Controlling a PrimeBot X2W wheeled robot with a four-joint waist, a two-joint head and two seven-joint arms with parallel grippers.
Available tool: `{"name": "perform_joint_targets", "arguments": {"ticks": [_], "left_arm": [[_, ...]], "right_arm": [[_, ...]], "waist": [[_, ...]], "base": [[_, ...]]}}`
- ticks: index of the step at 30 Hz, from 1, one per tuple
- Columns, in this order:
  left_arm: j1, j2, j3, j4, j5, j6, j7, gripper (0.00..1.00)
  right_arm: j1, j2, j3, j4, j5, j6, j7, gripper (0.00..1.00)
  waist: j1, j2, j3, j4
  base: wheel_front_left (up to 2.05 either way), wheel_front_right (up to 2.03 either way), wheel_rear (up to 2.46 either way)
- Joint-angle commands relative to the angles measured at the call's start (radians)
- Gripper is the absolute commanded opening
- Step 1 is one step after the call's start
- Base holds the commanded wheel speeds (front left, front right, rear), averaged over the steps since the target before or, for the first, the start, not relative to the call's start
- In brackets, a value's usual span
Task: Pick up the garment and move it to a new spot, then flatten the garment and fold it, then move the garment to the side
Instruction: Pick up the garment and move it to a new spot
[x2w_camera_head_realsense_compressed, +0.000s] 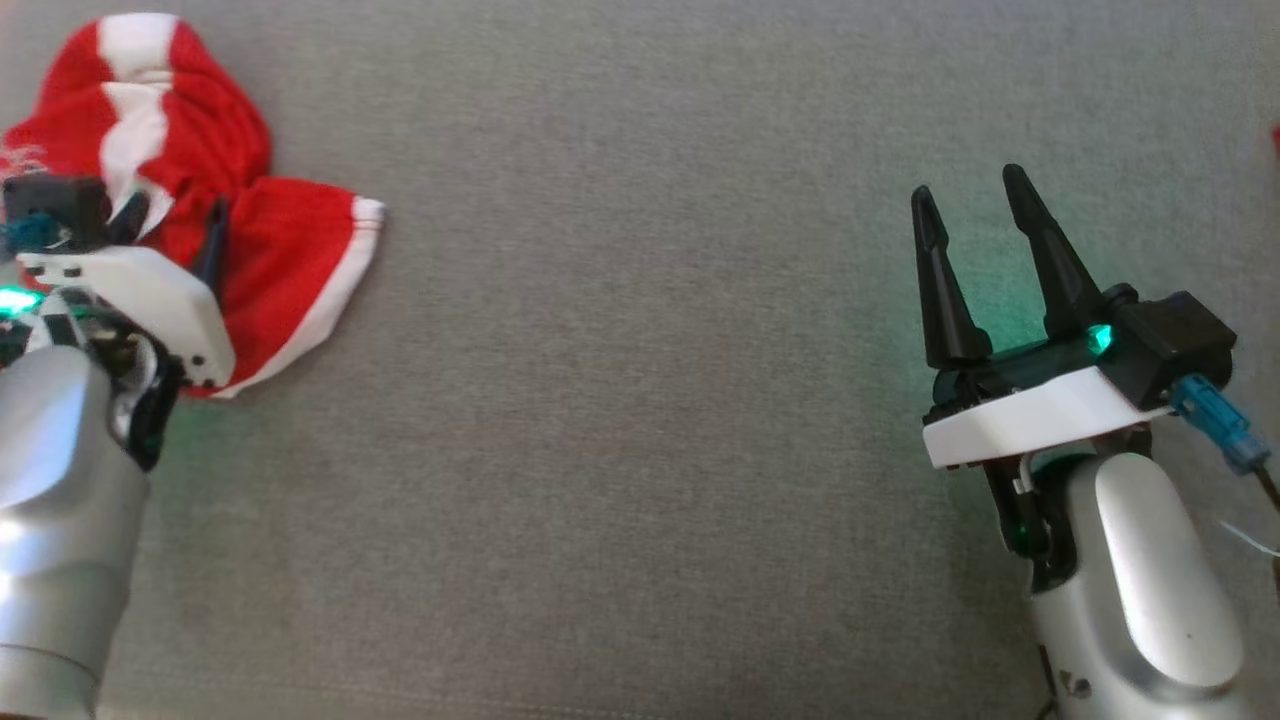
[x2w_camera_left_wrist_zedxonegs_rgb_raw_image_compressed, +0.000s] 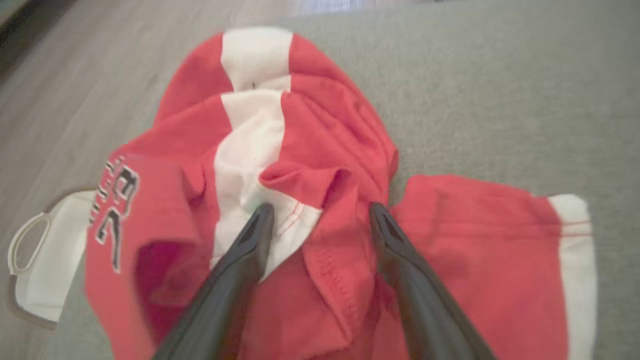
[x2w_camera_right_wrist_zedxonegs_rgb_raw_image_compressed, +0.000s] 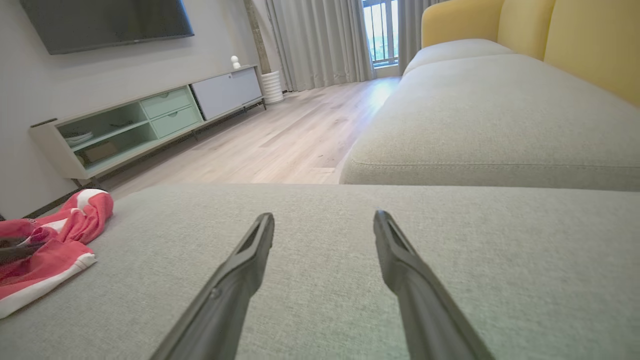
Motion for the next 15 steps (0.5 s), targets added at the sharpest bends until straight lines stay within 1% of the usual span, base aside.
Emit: {"name": "perform_joint_targets", "arguments": {"ticks": [1, 4, 7, 8, 9, 11, 15], "left_arm": [[-0.046, 0.075, 0.012, 0.006, -0.030, 0.002, 0.029, 1.00], [-0.069, 0.094, -0.034, 0.064, -0.087, 0.002, 0.093, 1.00], [-0.083, 0.103, -0.062, 0.103, -0.138, 0.002, 0.115, 1.00], [-0.087, 0.105, -0.067, 0.112, -0.153, 0.002, 0.112, 0.62], [-0.091, 0.108, -0.073, 0.118, -0.162, 0.002, 0.099, 0.00], [-0.097, 0.114, -0.081, 0.127, -0.176, 0.002, 0.058, 0.00], [-0.114, 0.125, -0.090, 0.135, -0.181, 0.002, -0.066, 0.00]], "right_arm": [[-0.023, 0.000, 0.027, -0.043, -0.006, -0.001, 0.001, 1.00], [-0.024, 0.000, 0.025, -0.049, -0.007, -0.001, -0.002, 1.00], [-0.023, 0.000, 0.018, -0.051, -0.007, -0.001, -0.004, 1.00], [-0.022, 0.000, 0.015, -0.051, -0.007, -0.001, -0.005, 1.00], [-0.021, 0.000, 0.011, -0.050, -0.008, -0.001, -0.005, 1.00], [-0.018, 0.000, 0.009, -0.046, -0.009, -0.001, -0.006, 1.00], [-0.017, 0.000, 0.007, -0.032, 0.005, -0.001, -0.017, 1.00]], "waist": [[-0.0003, 0.0000, 0.028, -0.027], [-0.0003, 0.0000, 0.038, -0.040], [-0.0003, 0.0000, 0.039, -0.048], [-0.0003, 0.0000, 0.038, -0.049], [-0.0003, 0.0000, 0.035, -0.050], [-0.0003, 0.0000, 0.024, -0.054], [-0.0003, 0.0000, -0.004, -0.062]], "base": [[0.00, 0.00, 0.00], [0.00, 0.00, 0.00], [0.00, 0.00, 0.00], [0.00, 0.00, 0.00], [0.00, 0.00, 0.00], [0.00, 0.00, 0.00], [0.00, 0.00, 0.00]]}}
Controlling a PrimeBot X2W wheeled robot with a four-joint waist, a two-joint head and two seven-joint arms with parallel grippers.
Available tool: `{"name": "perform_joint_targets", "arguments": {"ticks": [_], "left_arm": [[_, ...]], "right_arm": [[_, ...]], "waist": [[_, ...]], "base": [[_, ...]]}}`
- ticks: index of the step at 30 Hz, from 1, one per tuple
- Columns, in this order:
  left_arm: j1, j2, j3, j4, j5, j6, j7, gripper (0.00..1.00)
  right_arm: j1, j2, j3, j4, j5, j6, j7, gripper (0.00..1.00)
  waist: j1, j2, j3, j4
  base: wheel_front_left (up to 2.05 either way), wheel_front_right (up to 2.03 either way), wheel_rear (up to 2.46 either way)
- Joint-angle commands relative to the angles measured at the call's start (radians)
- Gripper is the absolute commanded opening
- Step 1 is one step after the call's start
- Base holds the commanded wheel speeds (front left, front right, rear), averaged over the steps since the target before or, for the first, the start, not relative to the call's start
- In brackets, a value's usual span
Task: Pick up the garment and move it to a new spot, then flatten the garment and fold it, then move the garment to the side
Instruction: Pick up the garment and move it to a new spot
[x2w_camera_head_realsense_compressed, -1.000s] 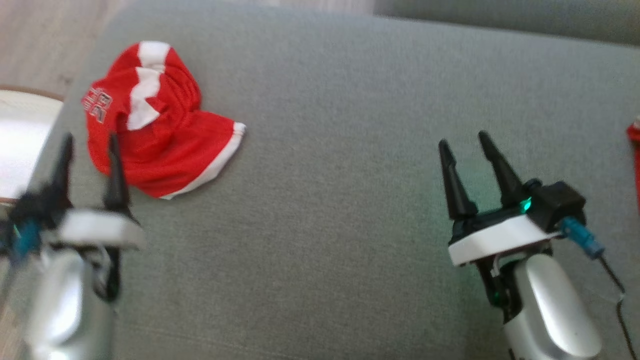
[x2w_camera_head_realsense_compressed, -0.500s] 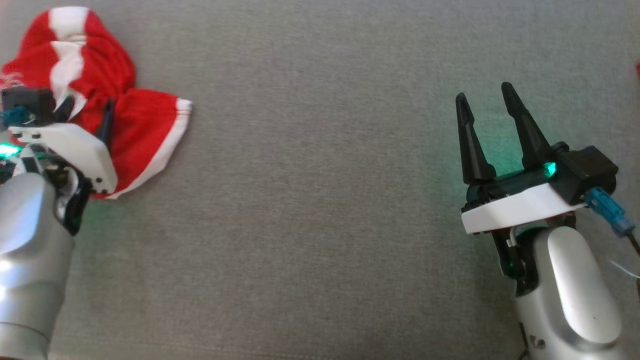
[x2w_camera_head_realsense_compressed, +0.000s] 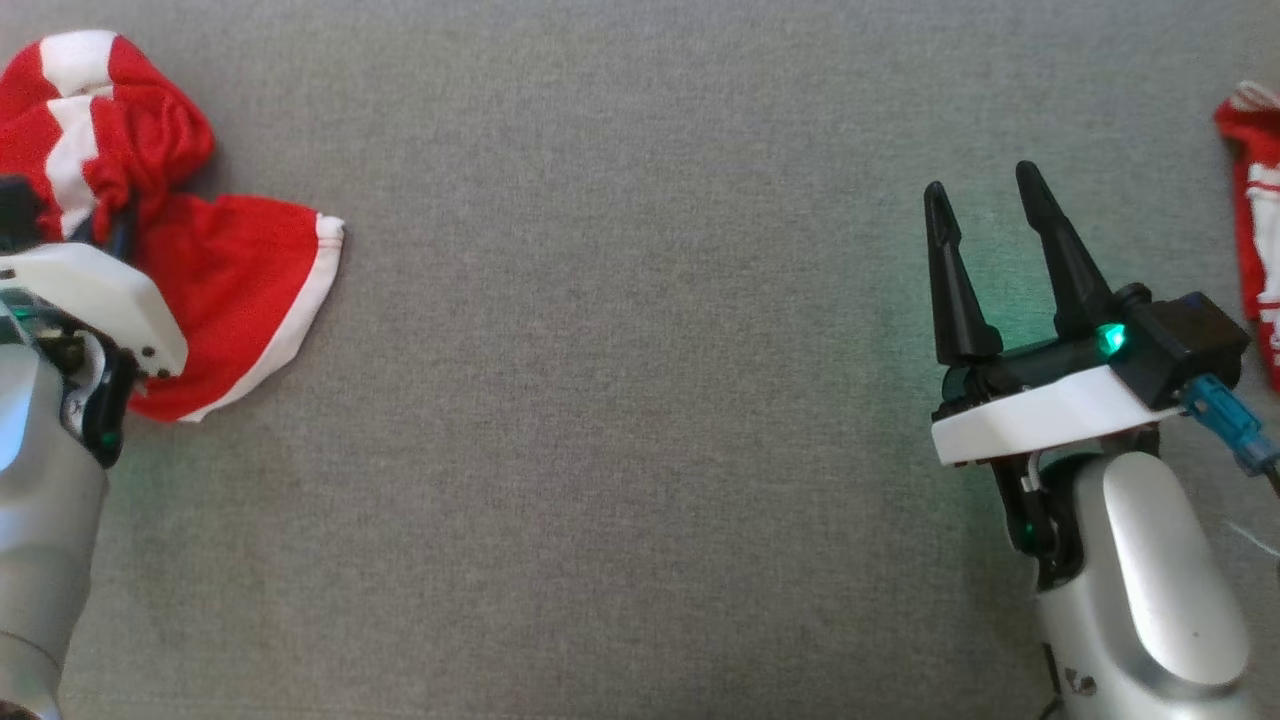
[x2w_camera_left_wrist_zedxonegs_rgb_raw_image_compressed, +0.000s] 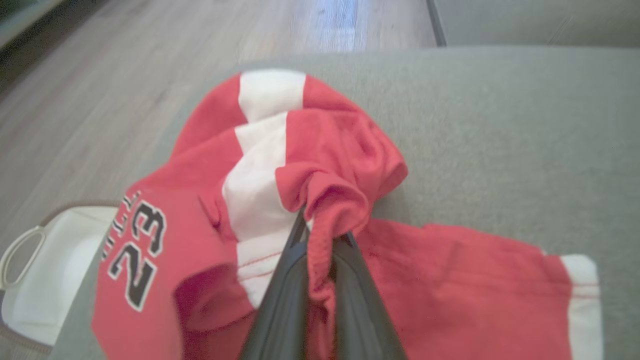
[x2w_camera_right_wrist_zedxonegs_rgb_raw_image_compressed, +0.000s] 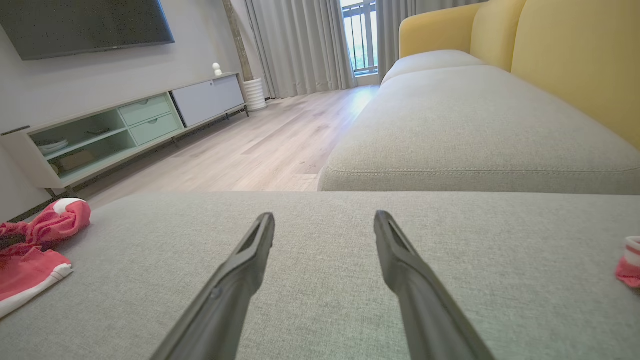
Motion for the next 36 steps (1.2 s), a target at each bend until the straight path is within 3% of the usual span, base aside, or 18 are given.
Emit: {"name": "perform_joint_targets", "arguments": {"ticks": [1, 2, 6, 15, 19, 25, 32, 36], "left_arm": [[-0.042, 0.069, 0.028, -0.021, 0.000, 0.002, -0.057, 0.00], [-0.057, 0.069, 0.023, -0.029, 0.008, 0.002, -0.134, 0.00], [-0.079, 0.058, -0.010, -0.079, 0.026, 0.002, -0.260, 0.00], [-0.087, 0.002, -0.094, -0.285, 0.054, 0.002, -0.322, 0.00], [-0.078, -0.022, -0.112, -0.366, 0.052, 0.006, -0.300, 0.00], [-0.045, -0.057, -0.155, -0.541, 0.038, 0.027, -0.185, 0.00], [-0.025, -0.075, -0.223, -0.718, 0.049, 0.048, -0.053, 0.00], [-0.036, -0.086, -0.271, -0.751, 0.078, 0.050, -0.011, 0.00]], "right_arm": [[-0.014, 0.001, 0.025, -0.024, 0.010, -0.001, -0.012, 1.00], [-0.012, 0.001, 0.031, -0.011, 0.019, -0.001, -0.019, 1.00], [-0.006, 0.001, 0.032, 0.015, 0.037, -0.001, -0.039, 1.00], [0.009, 0.001, 0.036, 0.070, 0.085, -0.001, -0.085, 1.00], [0.011, 0.001, 0.041, 0.087, 0.099, -0.001, -0.097, 1.00], [0.004, 0.001, 0.058, 0.110, 0.130, -0.001, -0.122, 1.00], [-0.019, 0.001, 0.081, 0.130, 0.164, -0.001, -0.146, 1.00], [-0.037, 0.001, 0.097, 0.138, 0.182, -0.001, -0.156, 1.00]], "waist": [[-0.0001, 0.0000, -0.019, -0.006], [-0.0001, 0.0000, -0.037, -0.011], [-0.0001, 0.0000, -0.073, -0.022], [-0.0001, 0.0000, -0.146, -0.061], [-0.0001, 0.0000, -0.162, -0.080], [-0.0001, 0.0000, -0.167, -0.132], [-0.0001, 0.0000, -0.141, -0.224], [-0.0001, 0.0000, -0.117, -0.285]], "base": [[0.00, 0.00, 0.00], [0.00, 0.00, 0.00], [0.00, 0.00, 0.00], [0.00, 0.00, 0.00], [0.00, 0.00, 0.00], [0.00, 0.00, 0.00], [0.00, 0.00, 0.00], [0.00, 0.00, 0.00]]}}
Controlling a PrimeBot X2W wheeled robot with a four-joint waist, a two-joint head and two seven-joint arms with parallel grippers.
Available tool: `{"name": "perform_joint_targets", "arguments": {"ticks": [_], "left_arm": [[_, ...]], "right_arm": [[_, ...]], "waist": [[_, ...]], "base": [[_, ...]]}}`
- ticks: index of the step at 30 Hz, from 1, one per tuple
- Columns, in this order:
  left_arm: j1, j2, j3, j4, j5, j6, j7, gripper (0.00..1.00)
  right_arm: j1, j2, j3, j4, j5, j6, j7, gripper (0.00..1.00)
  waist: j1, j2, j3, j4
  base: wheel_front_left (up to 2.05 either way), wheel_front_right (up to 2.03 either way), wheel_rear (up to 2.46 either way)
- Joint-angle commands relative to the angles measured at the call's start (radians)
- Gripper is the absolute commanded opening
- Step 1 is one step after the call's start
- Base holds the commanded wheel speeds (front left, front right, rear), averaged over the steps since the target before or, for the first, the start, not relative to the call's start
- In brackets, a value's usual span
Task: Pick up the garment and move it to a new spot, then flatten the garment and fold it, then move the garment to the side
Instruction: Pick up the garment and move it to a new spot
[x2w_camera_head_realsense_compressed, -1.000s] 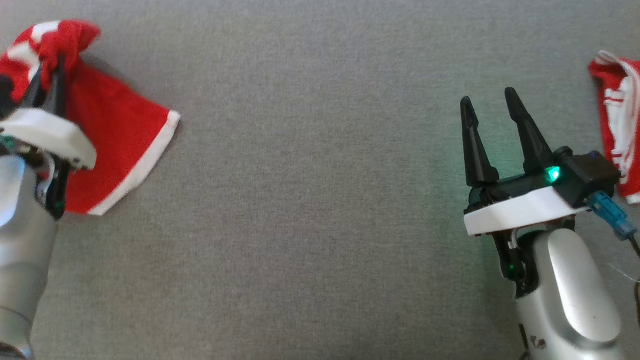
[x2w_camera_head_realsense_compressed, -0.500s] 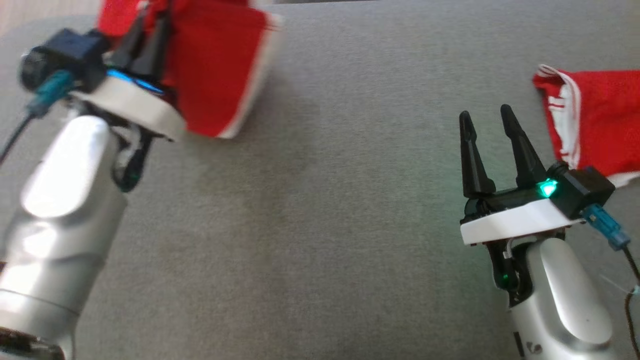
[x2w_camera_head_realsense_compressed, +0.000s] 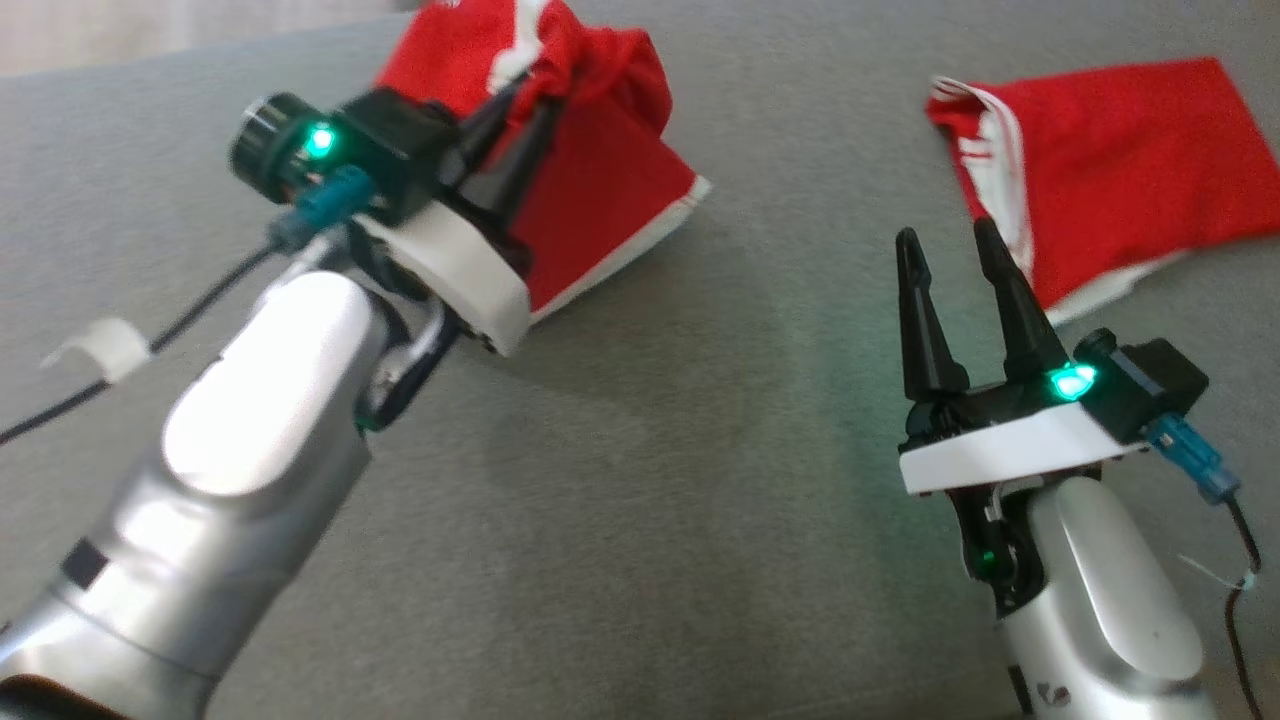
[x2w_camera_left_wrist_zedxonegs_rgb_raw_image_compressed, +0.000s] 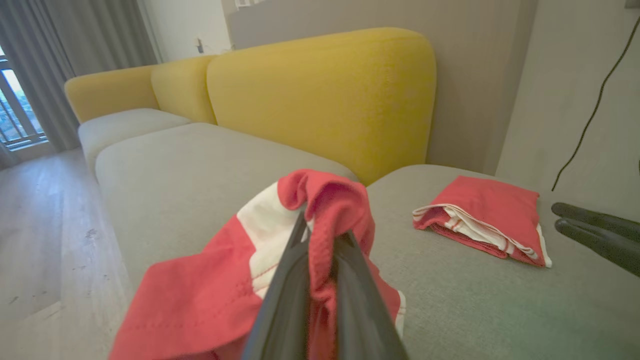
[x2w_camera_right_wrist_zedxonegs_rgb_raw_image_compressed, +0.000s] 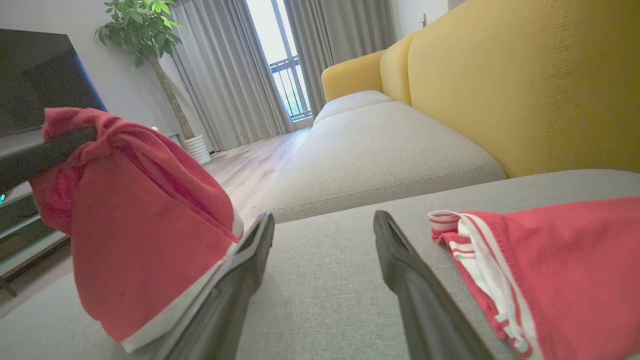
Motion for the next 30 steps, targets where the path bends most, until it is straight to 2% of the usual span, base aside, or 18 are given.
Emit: {"name": "perform_joint_targets", "arguments": {"ticks": [1, 2, 3, 4, 6, 11, 14, 16, 20, 24, 28, 30], "left_arm": [[-0.051, 0.012, 0.020, -0.028, 0.008, 0.001, 0.008, 0.00], [-0.058, 0.004, 0.010, -0.020, 0.010, -0.003, 0.010, 0.03], [-0.068, -0.002, -0.001, -0.010, 0.018, -0.007, 0.003, 0.80], [-0.077, -0.009, -0.010, 0.007, 0.023, -0.010, -0.004, 1.00], [-0.101, -0.018, -0.019, 0.045, 0.041, -0.012, -0.029, 1.00], [-0.129, -0.020, 0.020, 0.141, 0.062, 0.029, -0.137, 1.00], [-0.099, 0.000, 0.066, 0.184, 0.031, 0.048, -0.195, 1.00], [-0.056, 0.019, 0.133, 0.197, -0.020, 0.076, -0.248, 1.00], [0.068, 0.072, 0.225, 0.181, -0.080, 0.109, -0.308, 1.00], [0.213, 0.109, 0.255, 0.117, -0.080, 0.130, -0.326, 1.00], [0.319, 0.103, 0.272, 0.061, -0.075, 0.153, -0.330, 1.00], [0.382, 0.080, 0.281, 0.021, -0.069, 0.163, -0.331, 1.00]], "right_arm": [[-0.043, 0.000, 0.029, -0.027, 0.012, -0.001, -0.013, 1.00], [-0.047, 0.000, 0.032, -0.025, 0.016, -0.001, -0.015, 1.00], [-0.051, 0.000, 0.036, -0.024, 0.021, -0.001, -0.016, 1.00], [-0.055, 0.000, 0.040, -0.022, 0.025, -0.001, -0.017, 1.00], [-0.061, 0.000, 0.045, -0.017, 0.032, -0.001, -0.019, 1.00], [-0.059, 0.000, 0.038, -0.016, 0.038, -0.001, -0.021, 1.00], [-0.049, 0.000, 0.027, -0.019, 0.030, -0.001, -0.021, 1.00], [-0.041, 0.000, 0.016, -0.018, 0.023, -0.001, -0.022, 1.00], [-0.018, 0.000, -0.003, -0.012, 0.003, -0.001, -0.022, 1.00], [-0.004, 0.000, -0.013, -0.003, -0.027, -0.001, -0.022, 1.00], [0.007, 0.000, -0.027, 0.004, -0.037, -0.001, -0.022, 1.00], [0.019, 0.000, -0.035, 0.011, -0.040, -0.001, -0.021, 1.00]], "waist": [[0.0000, 0.0000, 0.028, -0.052], [0.0000, 0.0000, 0.034, -0.065], [0.0000, 0.0000, 0.041, -0.077], [0.0000, 0.0000, 0.046, -0.088], [0.0000, 0.0000, 0.055, -0.103], [0.0000, 0.0000, 0.056, -0.104], [0.0000, 0.0000, 0.038, -0.083], [0.0000, 0.0000, 0.021, -0.061], [0.0000, 0.0000, -0.011, 0.004], [0.0000, 0.0000, -0.031, 0.064], [0.0000, 0.0000, -0.047, 0.103], [0.0000, 0.0000, -0.062, 0.128]], "base": [[0.00, 0.00, 0.00], [0.00, 0.00, 0.00], [0.00, 0.00, 0.00], [0.00, 0.00, 0.00], [0.00, 0.00, 0.00], [0.00, 0.00, 0.00], [0.00, 0.00, 0.00], [0.00, 0.00, 0.00], [0.00, 0.00, 0.00], [0.00, 0.00, 0.00], [0.00, 0.00, 0.00], [0.00, 0.00, 0.00]]}}
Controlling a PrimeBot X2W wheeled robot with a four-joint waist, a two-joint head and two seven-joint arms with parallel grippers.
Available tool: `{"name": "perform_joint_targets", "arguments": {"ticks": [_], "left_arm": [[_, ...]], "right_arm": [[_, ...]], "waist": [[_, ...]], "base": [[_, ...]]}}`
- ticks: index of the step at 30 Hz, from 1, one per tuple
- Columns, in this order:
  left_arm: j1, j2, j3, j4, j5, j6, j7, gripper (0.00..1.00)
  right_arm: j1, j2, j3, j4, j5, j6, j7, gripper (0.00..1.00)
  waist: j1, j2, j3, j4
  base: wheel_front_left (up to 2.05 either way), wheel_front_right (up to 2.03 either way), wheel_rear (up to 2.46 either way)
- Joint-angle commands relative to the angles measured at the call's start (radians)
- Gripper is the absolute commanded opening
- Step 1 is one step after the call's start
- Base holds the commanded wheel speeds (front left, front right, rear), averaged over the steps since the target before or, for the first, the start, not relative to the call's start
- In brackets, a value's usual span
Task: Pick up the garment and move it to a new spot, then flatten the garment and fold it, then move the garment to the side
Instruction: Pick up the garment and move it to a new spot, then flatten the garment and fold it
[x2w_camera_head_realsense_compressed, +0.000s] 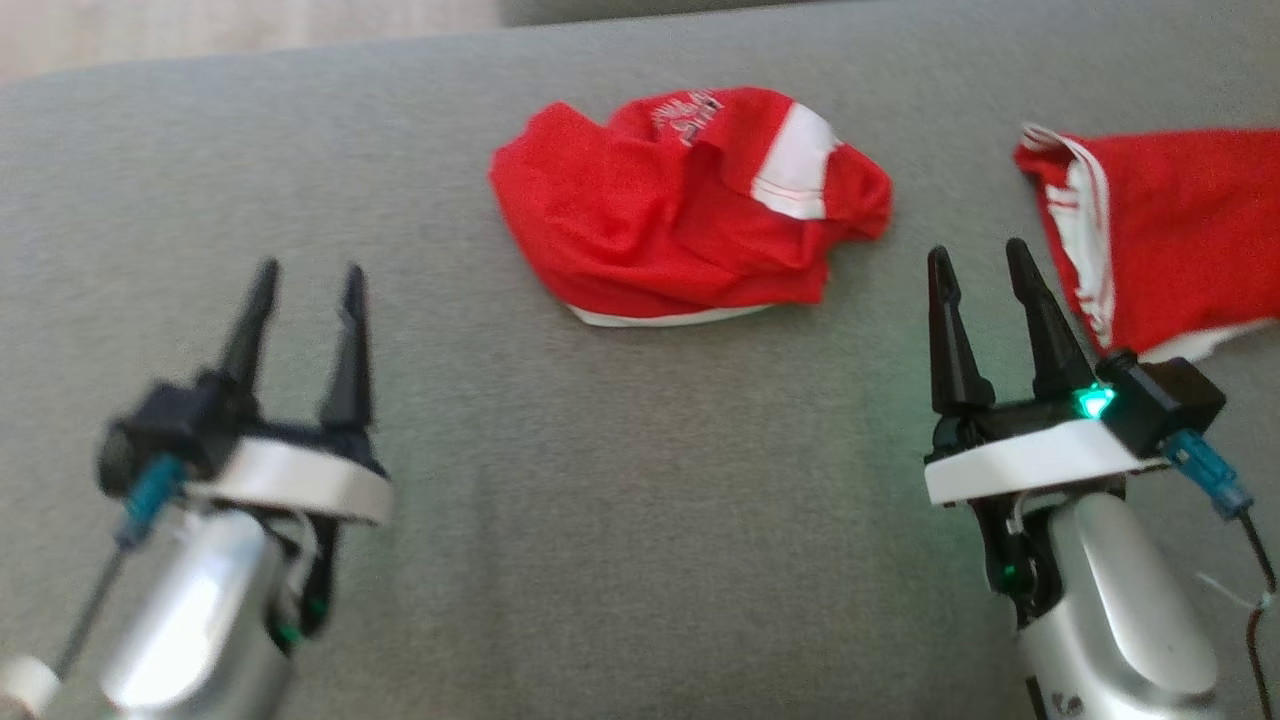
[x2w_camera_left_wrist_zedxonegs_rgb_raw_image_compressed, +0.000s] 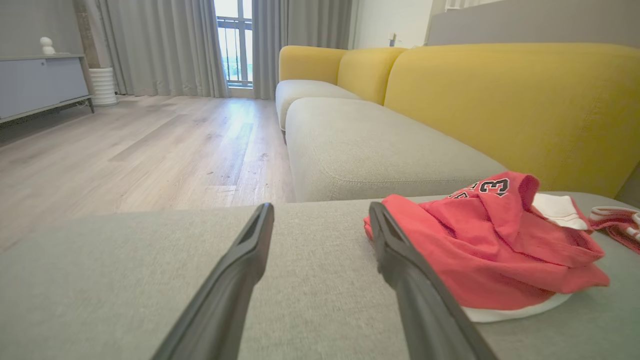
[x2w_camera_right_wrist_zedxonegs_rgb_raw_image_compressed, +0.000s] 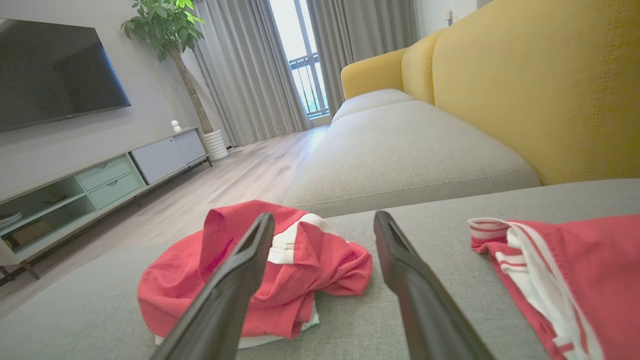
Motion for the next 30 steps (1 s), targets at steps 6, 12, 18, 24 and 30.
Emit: {"name": "perform_joint_targets", "arguments": {"ticks": [6, 12, 18, 24, 30], "left_arm": [[0.123, -0.081, 0.094, -0.118, 0.049, 0.015, -0.010, 1.00], [0.153, -0.138, 0.132, -0.127, 0.106, -0.017, -0.010, 1.00], [0.143, -0.179, 0.165, -0.117, 0.144, -0.051, -0.010, 1.00], [0.137, -0.224, 0.191, -0.093, 0.171, -0.086, -0.010, 1.00], [0.122, -0.267, 0.220, -0.067, 0.202, -0.125, -0.010, 1.00]], "right_arm": [[0.036, 0.000, 0.010, -0.007, -0.014, -0.001, -0.004, 1.00], [0.033, 0.000, 0.014, -0.011, -0.033, -0.001, 0.022, 1.00], [-0.014, 0.000, 0.010, 0.014, -0.088, -0.001, 0.073, 1.00], [-0.124, 0.000, -0.058, 0.120, -0.184, -0.001, 0.143, 1.00], [-0.250, 0.000, -0.147, 0.278, -0.258, -0.001, 0.186, 1.00]], "waist": [[0.0001, 0.0000, -0.061, 0.084], [0.0001, 0.0000, -0.059, 0.124], [0.0001, 0.0000, -0.029, 0.163], [0.0001, 0.0000, 0.014, 0.201], [0.0001, 0.0000, 0.053, 0.242]], "base": [[0.00, 0.00, 0.00], [0.00, 0.00, 0.00], [0.00, 0.00, 0.00], [0.00, 0.00, 0.00], [0.00, 0.00, 0.00]]}}
